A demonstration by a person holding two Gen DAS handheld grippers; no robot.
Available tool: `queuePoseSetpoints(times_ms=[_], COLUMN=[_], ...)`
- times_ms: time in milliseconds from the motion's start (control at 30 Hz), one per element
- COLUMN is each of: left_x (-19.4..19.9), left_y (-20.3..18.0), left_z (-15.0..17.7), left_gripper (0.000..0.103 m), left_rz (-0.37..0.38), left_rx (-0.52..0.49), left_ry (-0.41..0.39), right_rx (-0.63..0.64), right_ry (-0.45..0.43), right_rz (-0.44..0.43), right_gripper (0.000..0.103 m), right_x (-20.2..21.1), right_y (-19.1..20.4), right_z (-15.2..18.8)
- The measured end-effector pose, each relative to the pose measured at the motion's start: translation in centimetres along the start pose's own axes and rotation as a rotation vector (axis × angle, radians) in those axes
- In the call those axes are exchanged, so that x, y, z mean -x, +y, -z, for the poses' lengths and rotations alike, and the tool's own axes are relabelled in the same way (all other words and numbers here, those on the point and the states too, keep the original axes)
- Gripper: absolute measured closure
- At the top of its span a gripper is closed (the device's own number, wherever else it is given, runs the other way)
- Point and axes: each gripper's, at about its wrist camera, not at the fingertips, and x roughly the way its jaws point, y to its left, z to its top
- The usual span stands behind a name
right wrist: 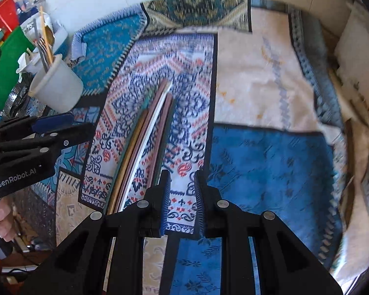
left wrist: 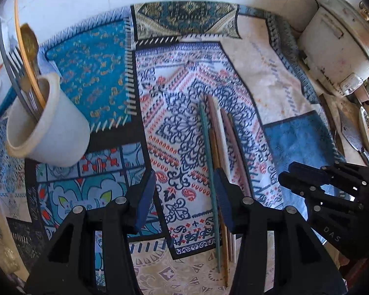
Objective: Organize utensils
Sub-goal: 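Move both tools back over the stick pile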
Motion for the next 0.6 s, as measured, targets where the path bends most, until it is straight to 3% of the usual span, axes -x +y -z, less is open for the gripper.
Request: queuePoseSetpoints(times_ms=[467, 600], left_x=[-0.8, -1.4], left_y=[2.8, 2.8], left_z=[0.9, 0.8], left_gripper=[0.055, 0.063], left_rz=[-0.005, 0.027], left_rx=[0.044, 0.05], left_ry=[0.041, 0.061], right_rx=[-0.004, -0.006], right_ry=[0.039, 0.026], right_rz=[-0.035, -0.042], right_gripper=[0.085, 0.085], right_x=[-3.1, -2.9], right_y=[1.6, 1.5], right_z=[-1.5, -1.6])
